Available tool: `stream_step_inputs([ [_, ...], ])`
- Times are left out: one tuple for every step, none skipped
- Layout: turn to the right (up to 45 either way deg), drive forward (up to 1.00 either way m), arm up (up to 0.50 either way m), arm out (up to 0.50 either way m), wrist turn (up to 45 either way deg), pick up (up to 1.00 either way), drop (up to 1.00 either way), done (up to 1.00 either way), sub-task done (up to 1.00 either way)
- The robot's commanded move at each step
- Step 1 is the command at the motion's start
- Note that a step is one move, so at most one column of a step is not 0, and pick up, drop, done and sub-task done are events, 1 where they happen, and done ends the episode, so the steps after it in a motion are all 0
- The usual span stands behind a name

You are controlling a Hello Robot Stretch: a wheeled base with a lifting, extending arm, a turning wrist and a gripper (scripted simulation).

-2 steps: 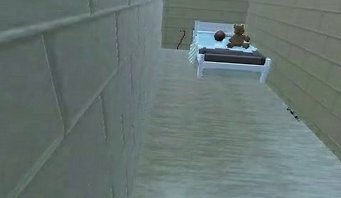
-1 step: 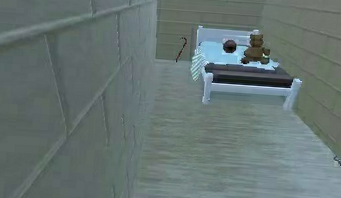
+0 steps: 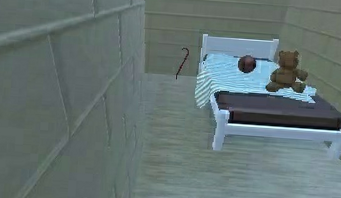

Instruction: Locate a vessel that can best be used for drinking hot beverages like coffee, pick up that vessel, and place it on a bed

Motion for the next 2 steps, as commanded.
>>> stream_step_inputs([
  [0.0, 1.00, 0.00, 0.00, 0.0, 0.00, 0.00, 0.00, 0.00],
  [-3.0, 0.00, 0.00, 0.00, 0.0, 0.00, 0.00, 0.00, 0.00],
])
